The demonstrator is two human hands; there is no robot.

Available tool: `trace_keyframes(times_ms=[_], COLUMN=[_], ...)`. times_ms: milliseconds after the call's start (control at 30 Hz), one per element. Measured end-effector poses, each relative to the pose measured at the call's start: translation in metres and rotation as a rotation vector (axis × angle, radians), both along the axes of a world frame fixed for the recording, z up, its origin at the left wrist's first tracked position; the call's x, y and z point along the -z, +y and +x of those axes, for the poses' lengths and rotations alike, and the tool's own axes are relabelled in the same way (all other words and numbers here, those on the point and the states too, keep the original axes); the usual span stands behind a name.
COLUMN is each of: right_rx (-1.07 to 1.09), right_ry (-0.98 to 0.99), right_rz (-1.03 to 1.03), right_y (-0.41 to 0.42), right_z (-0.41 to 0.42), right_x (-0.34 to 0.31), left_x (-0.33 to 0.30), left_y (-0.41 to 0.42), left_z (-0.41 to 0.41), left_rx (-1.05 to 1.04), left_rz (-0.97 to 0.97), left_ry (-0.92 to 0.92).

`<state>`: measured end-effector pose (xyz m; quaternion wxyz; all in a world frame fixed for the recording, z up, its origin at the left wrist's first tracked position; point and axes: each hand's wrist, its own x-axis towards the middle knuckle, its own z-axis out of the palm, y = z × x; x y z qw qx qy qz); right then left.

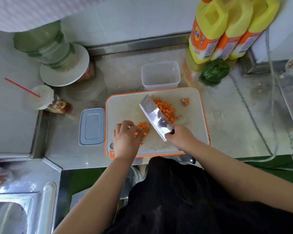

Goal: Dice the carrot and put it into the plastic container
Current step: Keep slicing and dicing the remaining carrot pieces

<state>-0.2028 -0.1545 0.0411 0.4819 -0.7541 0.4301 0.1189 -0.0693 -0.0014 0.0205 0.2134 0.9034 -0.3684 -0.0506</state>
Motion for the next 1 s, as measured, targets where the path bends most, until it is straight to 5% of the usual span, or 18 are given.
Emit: trace_keyframes(times_ms=[367, 633, 1000], right_rx=[-0.454, -0.655, -0.374], right_ry=[0.134, 0.111, 0.166], right_rz=[-0.154, -0.156, -0.157], right_y=[0.006, 0.024, 0.002], right_z=[0.006, 0.027, 0.028], right_x=[0.003, 0.01, 0.02], left_x=[-0.004, -0.007, 0.008], left_y=[0.024, 0.039, 0.033], left_z=[-0.005, -0.009, -0.007], left_rx=[-0.44, -0.459, -0.414], left_rz=[-0.336, -0.358, -0.311], left_ry=[0.07, 0.033, 0.068])
